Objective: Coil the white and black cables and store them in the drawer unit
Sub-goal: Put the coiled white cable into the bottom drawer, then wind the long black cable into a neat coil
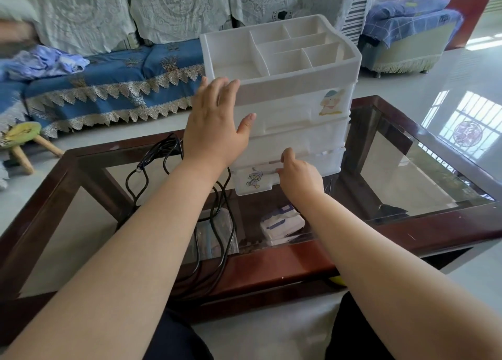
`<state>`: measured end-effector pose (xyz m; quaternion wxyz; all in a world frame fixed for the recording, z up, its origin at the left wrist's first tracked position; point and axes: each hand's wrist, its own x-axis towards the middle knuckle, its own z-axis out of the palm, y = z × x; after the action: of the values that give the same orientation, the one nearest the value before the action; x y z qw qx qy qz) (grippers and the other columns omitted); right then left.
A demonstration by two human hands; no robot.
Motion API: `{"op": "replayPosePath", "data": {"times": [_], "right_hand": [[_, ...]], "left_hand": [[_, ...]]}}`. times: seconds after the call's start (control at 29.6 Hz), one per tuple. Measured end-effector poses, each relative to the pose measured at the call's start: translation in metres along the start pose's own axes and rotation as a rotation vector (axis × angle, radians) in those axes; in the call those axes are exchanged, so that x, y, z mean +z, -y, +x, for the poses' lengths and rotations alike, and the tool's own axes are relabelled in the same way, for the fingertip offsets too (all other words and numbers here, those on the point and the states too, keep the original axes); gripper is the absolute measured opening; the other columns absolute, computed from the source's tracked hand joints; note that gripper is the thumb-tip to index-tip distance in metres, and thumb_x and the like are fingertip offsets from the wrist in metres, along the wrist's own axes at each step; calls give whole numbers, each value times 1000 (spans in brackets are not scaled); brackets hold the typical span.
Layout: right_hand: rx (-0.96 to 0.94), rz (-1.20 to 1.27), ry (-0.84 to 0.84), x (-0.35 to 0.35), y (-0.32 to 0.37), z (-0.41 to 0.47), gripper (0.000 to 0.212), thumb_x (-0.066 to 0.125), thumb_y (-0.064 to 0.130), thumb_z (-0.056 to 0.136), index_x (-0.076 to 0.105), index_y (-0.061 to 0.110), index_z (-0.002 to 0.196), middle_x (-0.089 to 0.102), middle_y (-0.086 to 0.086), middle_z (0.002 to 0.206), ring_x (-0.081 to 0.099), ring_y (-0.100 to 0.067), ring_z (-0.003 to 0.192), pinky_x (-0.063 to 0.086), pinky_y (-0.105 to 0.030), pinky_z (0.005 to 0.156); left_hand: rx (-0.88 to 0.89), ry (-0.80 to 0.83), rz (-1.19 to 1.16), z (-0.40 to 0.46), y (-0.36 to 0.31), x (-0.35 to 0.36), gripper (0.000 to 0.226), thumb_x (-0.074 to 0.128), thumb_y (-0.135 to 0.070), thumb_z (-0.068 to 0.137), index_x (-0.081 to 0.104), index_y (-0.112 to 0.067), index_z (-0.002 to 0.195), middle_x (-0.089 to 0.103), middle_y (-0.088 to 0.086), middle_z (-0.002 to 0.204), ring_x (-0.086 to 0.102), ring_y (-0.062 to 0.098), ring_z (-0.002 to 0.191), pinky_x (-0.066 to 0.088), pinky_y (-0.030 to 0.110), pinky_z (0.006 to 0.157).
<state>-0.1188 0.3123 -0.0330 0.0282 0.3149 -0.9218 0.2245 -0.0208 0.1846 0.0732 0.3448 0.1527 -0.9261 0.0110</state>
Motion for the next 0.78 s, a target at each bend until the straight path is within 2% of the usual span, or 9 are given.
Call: {"op": "replayPosePath", "data": {"times": [0.17,0.24,0.34,0.41,0.51,0.57,0.68,0.74,0.78], "right_hand": [[4,95,-16,6,3,4,17,47,8,89,36,6,102,55,-12,80,52,-34,68,32,-34,53],[45,124,49,3,6,2,19,47,9,88,36,6,103,53,-11,87,52,-33,73,31,-33,55],[31,-29,223,-2,11,1,25,49,22,92,39,7,108,56,-11,105,53,-31,83,36,-33,61],[-12,-94,274,-5,17,-1,29,50,30,93,41,9,110,60,-8,106,54,-29,82,42,-33,61],[-95,1,343,-5,33,-6,36,52,38,92,46,13,116,61,-5,110,57,-26,93,47,-34,71],[-129,96,410,-4,47,-12,38,55,39,91,49,16,119,60,-5,114,57,-25,102,45,-33,77],[-186,136,497,8,63,-23,40,58,40,89,52,15,119,61,-7,116,57,-26,105,45,-33,82],[-190,122,554,21,70,-27,48,59,45,87,51,12,120,61,-9,117,57,-27,104,46,-33,81],[-175,117,584,27,74,-29,53,58,49,85,49,11,122,60,-9,118,57,-28,104,46,-33,80]], "left_hand": [[-3,19,-25,0,2,-2,61,50,-44,91,41,-9,141,41,14,144,25,37,141,22,43,115],[-6,30,-39,0,1,-3,62,51,-43,92,39,-10,143,39,14,146,22,37,143,20,42,115],[-4,78,-71,-3,4,-3,66,51,-41,95,27,-14,150,22,10,158,9,32,147,12,36,116],[47,105,-98,-13,11,-2,73,52,-37,95,16,-12,153,7,10,162,4,29,148,7,33,114],[7,195,-98,-48,25,6,77,55,-35,94,11,-11,153,-1,12,162,7,26,148,13,34,114],[-164,339,-63,-79,35,14,70,51,-38,95,17,-14,152,6,9,162,11,25,147,17,37,115],[-415,658,59,-119,49,27,67,48,-44,95,21,-17,150,21,8,158,19,29,144,24,45,113],[-508,802,-9,-128,53,31,63,48,-49,94,29,-22,147,36,6,150,36,28,136,36,45,106],[-535,814,-113,-128,55,33,57,49,-48,94,36,-24,144,45,3,144,44,25,129,41,42,103]]}}
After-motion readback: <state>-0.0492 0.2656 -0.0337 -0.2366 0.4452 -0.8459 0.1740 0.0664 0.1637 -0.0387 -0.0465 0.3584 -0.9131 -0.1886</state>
